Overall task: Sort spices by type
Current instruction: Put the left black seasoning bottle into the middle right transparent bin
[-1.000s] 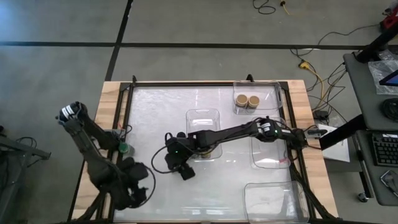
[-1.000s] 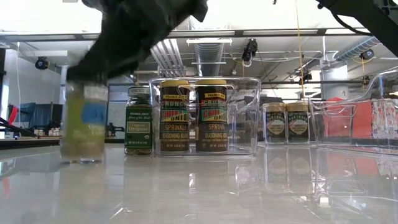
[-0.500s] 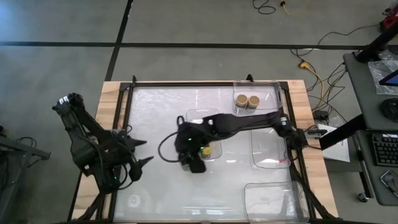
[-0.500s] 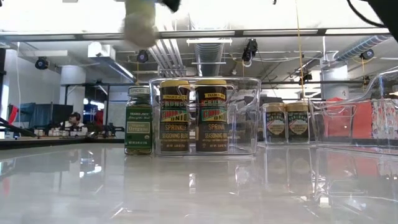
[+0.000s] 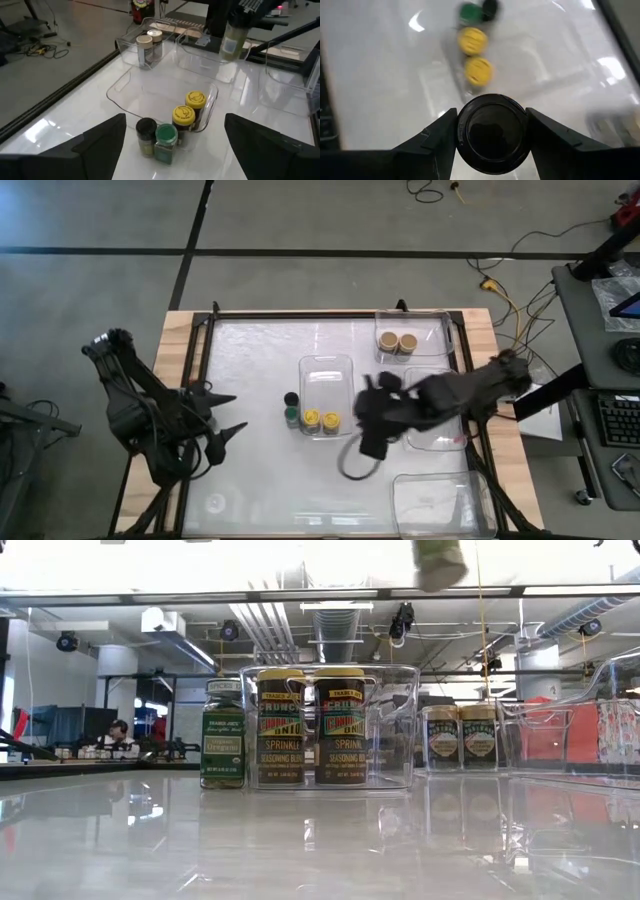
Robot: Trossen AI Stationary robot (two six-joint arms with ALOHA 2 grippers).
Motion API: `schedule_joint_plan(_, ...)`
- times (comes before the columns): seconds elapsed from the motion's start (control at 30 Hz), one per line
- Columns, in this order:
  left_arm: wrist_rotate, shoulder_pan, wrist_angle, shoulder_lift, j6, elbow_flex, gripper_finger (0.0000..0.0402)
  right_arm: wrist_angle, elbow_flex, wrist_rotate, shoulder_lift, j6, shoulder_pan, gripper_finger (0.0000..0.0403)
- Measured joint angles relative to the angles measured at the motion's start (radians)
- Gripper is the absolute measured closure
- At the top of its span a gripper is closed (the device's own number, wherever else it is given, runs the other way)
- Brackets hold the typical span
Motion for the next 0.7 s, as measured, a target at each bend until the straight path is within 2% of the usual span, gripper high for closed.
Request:
schedule_joint_plan(0.13, 0.003, 0.0, 0.0, -0.022, 0.002, -0.013, 0.008, -0.086, -0.145, 0.142, -0.137, 0.274, 0.071, 0.0205)
schedule_joint_plan(0.23, 0.004, 0.0, 0.004, -0.039, -0.001, -0.033, 0.008, -0.114, -0.263, 0.211, -0.229, 0.42, 0.114, 0.0199)
schedule_joint_plan(0.43, 0.03, 0.0, 0.078, -0.069, 0.009, -0.059, 0.008, -0.116, -0.461, 0.219, -0.39, 0.589, 0.133, 0.0205)
schedule_joint_plan(0.57, 0.091, 0.009, 0.297, -0.071, 0.166, -0.096, 0.008, -0.116, -0.516, 0.219, -0.48, 0.618, 0.133, 0.0204)
schedule_joint_plan(0.7, 0.17, 0.048, 0.67, -0.071, 0.39, -0.189, 0.008, -0.135, -0.52, 0.219, -0.54, 0.626, 0.133, 0.0205)
